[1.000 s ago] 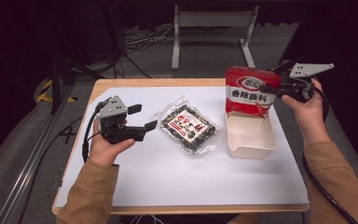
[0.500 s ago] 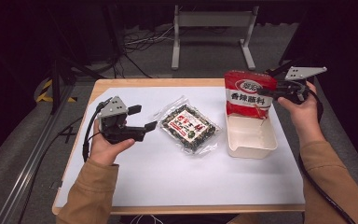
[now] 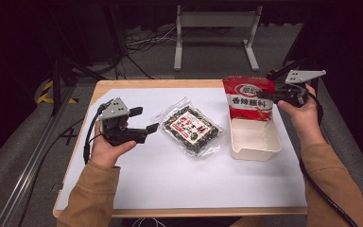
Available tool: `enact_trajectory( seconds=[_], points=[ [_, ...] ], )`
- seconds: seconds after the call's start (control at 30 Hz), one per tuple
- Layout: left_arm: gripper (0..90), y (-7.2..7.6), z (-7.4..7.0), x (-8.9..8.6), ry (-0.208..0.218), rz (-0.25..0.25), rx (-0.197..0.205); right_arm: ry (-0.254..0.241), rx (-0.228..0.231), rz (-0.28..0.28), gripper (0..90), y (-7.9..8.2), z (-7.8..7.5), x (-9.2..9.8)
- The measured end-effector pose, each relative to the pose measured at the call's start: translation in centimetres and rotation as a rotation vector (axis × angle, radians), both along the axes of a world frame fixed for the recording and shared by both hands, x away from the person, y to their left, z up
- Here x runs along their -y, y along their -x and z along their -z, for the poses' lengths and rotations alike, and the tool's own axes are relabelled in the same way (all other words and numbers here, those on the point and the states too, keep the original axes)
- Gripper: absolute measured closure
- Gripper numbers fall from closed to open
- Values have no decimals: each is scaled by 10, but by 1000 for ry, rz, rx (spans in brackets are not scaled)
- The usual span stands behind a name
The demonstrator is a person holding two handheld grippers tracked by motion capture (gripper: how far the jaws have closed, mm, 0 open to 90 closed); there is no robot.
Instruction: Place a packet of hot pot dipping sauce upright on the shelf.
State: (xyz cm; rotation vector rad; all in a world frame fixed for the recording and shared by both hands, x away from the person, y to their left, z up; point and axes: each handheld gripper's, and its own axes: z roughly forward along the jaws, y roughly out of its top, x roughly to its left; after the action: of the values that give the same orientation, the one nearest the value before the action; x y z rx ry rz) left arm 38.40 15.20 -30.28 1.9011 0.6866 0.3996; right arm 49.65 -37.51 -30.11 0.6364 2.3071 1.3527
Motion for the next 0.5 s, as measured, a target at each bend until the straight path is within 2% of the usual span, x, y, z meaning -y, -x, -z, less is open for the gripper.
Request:
enact_trajectory(
  seconds=[0.17,0.5],
  points=[
    [217,-1,1,1,2,1,-2,29,-20,7,887,0,7,-2],
    [217,-4,4,1,-4,-2,-15,21,-66,61,891,2,22,10]
  ],
)
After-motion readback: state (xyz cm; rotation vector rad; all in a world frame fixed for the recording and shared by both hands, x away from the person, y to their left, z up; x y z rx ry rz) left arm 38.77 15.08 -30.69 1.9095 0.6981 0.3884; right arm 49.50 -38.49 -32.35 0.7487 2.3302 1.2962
